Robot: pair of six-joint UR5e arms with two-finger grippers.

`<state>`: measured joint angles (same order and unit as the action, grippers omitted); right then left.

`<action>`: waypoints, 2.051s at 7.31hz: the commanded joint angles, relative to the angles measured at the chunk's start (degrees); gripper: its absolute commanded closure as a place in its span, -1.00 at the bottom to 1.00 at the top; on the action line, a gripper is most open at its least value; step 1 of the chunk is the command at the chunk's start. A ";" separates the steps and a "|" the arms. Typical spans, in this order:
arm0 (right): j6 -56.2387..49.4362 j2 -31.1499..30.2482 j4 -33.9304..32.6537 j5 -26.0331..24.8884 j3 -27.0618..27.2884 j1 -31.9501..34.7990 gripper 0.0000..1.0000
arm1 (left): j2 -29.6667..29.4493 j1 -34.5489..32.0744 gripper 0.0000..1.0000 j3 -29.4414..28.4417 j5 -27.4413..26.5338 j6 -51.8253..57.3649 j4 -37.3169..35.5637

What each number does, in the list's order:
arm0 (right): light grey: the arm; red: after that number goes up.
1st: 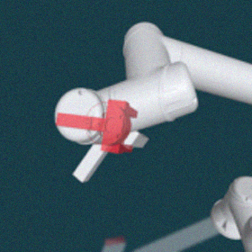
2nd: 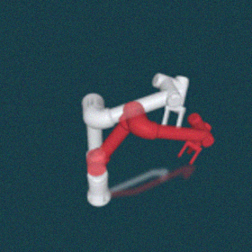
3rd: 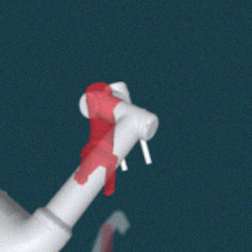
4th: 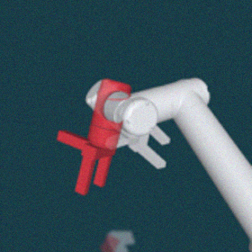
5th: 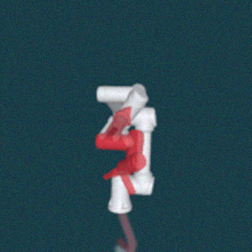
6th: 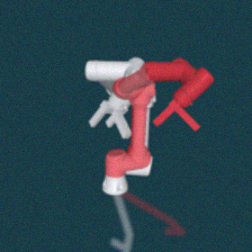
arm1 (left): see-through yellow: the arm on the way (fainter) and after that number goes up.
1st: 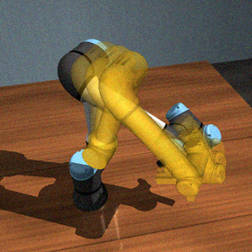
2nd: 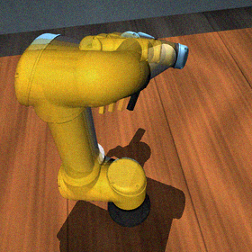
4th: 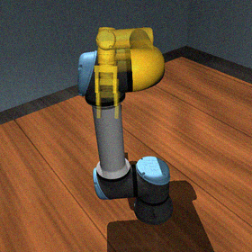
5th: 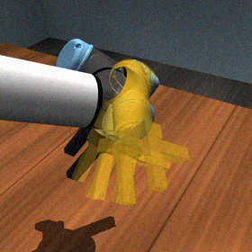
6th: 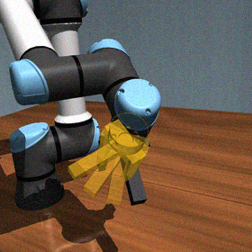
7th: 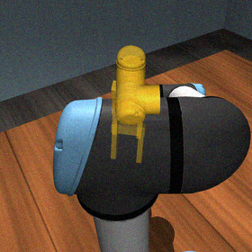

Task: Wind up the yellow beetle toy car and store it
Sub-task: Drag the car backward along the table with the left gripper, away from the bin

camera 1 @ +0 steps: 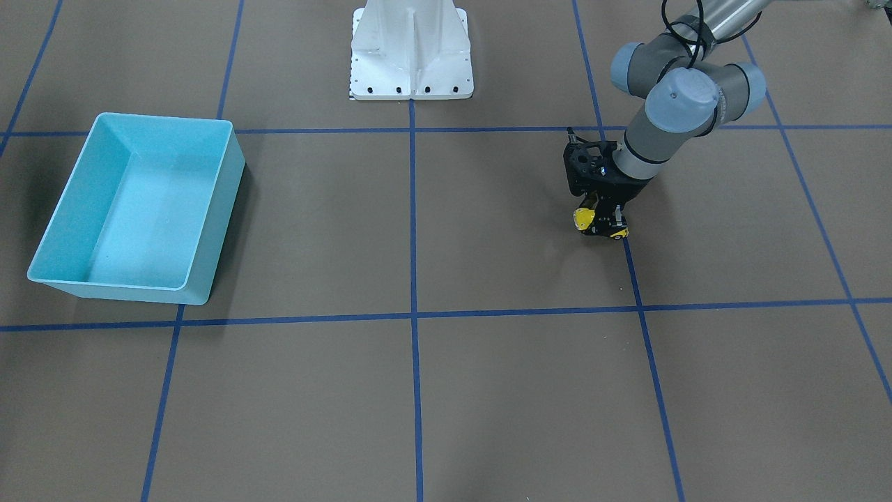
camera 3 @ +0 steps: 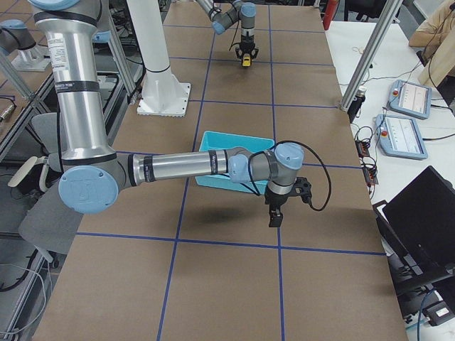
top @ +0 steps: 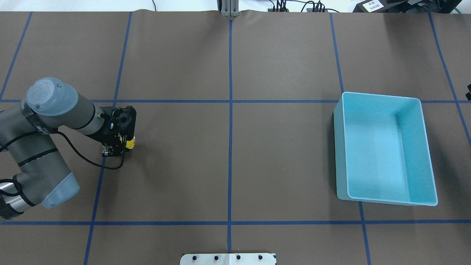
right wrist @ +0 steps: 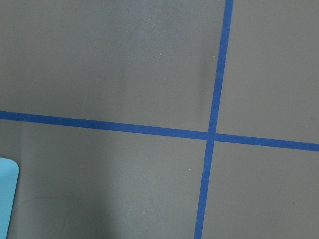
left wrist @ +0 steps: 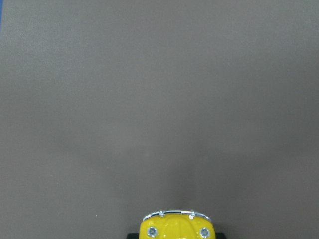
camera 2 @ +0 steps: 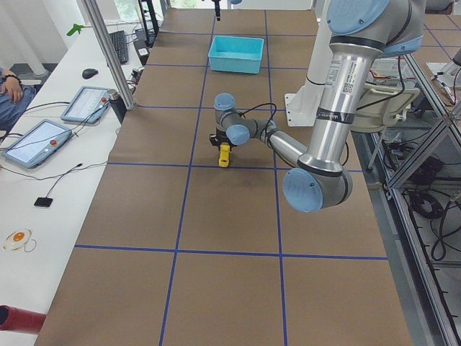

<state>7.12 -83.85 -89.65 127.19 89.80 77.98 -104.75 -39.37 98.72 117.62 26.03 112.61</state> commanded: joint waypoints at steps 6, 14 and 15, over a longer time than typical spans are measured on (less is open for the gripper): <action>0.09 0.17 0.00 -0.10 -0.50 -0.72 -1.00 | 3.93 -1.93 1.00 -0.99 4.09 0.86 5.34; 0.09 0.26 0.00 -0.10 -0.50 -1.43 -1.00 | 10.61 -2.91 1.00 -1.07 6.13 3.24 12.18; 0.09 0.26 0.00 -0.10 -0.59 -1.43 -1.00 | 11.49 -3.08 1.00 -1.07 7.18 3.24 13.50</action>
<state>7.21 -83.59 -89.65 127.09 89.27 76.61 -94.42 -42.32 97.65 123.95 29.20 124.49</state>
